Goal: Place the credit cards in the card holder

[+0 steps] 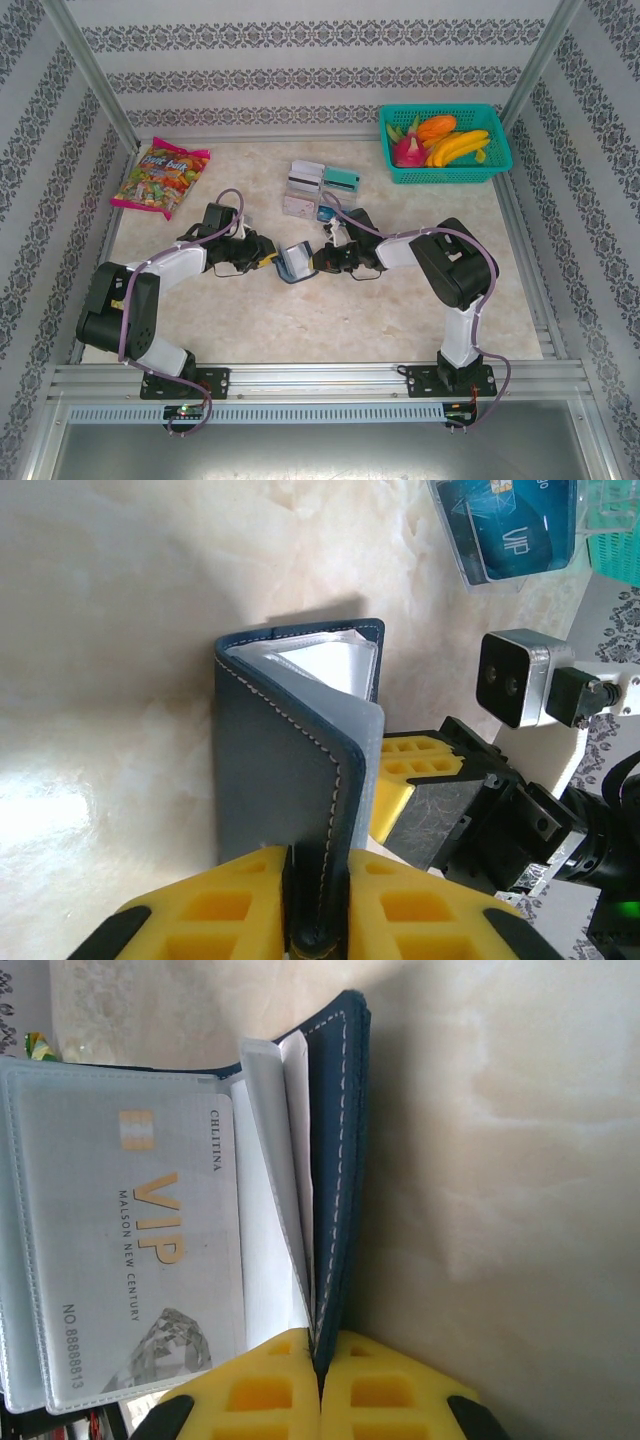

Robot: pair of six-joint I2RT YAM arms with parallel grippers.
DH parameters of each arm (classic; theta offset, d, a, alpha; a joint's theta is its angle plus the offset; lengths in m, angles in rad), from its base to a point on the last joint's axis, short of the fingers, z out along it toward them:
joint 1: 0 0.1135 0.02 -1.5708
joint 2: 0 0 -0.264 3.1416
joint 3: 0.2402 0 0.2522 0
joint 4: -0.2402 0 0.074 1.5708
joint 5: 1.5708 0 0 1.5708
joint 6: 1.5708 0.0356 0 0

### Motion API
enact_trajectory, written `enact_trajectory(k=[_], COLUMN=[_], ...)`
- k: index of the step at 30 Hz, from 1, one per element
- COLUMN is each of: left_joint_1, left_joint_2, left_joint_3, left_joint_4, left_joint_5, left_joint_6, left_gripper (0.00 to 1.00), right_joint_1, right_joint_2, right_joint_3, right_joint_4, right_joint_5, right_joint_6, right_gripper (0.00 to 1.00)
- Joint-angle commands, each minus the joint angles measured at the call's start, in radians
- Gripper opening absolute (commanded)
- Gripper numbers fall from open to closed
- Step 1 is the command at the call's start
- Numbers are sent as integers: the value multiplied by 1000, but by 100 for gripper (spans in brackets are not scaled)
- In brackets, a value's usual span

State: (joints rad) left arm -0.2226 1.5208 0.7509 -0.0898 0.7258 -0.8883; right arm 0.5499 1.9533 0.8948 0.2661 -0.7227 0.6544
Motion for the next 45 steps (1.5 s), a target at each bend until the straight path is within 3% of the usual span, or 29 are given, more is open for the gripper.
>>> enact_trajectory(k=[1, 12, 16, 24, 33, 37, 41, 45], left_joint_1=[-9, -11, -4, 3, 15, 14, 14, 14], left_joint_2=[-3, 5, 17, 98, 45, 101, 92, 49], left_joint_3=[19, 54, 11, -12, 31, 24, 17, 59], left_joint_4=[-46, -136, -176, -173, -289, -266, -250, -320], left_joint_5=[-9, -40, -98, -149, -168, -132, -148, -190], left_joint_6=[27, 85, 130, 186, 258, 270, 261, 286], left_gripper=[15, 12, 8, 1, 1, 6, 37, 43], right_joint_1=[46, 40, 33, 0, -104, -111, -106, -102], right_joint_2=[120, 107, 27, -81, -285, -380, -441, -502], right_joint_3=[3, -8, -23, -48, -137, -99, -58, -48], right_joint_4=[18, 35, -32, -119, -210, -338, -418, -422], right_joint_5=[58, 44, 88, 123, 155, 238, 354, 442], right_joint_6=[-2, 12, -24, -54, -98, -183, -252, -290], right_gripper=[0, 6, 20, 26, 31, 34, 38, 54])
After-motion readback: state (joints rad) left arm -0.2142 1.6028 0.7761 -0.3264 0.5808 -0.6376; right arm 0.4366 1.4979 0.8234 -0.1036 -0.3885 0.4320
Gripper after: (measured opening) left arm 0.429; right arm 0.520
